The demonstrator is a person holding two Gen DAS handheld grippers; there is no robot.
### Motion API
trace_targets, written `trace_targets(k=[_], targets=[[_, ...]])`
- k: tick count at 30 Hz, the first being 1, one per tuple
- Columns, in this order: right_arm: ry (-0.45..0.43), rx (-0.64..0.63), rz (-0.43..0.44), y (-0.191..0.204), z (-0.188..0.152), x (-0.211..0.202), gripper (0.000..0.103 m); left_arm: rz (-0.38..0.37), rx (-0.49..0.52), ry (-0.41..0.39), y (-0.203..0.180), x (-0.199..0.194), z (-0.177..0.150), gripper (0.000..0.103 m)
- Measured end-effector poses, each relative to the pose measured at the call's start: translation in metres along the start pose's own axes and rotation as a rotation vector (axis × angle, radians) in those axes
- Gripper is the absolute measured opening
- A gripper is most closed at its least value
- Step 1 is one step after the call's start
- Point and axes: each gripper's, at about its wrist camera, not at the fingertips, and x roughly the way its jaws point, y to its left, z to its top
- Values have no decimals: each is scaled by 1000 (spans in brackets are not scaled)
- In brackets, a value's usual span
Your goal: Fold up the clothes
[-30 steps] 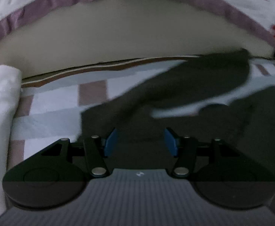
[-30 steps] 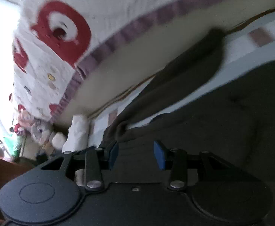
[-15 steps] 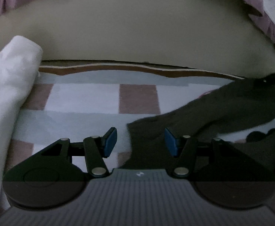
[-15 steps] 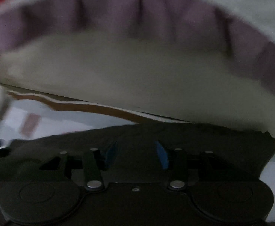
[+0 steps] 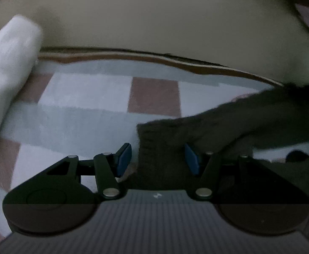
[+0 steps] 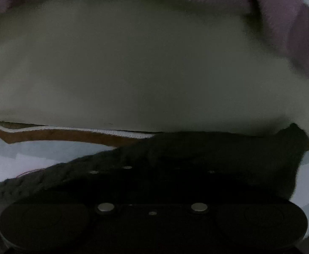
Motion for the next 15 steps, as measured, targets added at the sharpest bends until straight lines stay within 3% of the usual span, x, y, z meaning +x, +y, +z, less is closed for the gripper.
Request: trace_targets(k=[3, 7, 11, 15], targets=[[-129, -30, 9, -3, -14, -37, 5, 19, -39, -25, 3, -7, -2, 54], [-380, -121, 58, -7, -51, -127, 5, 6, -50, -111, 4, -37, -9, 53], [-575, -157, 114, -19, -117, -224, 5, -102, -137, -139, 12, -70, -28, 54], [-478, -41, 156, -29, -209, -266, 5, -173, -209, -132, 18, -94, -55, 54]])
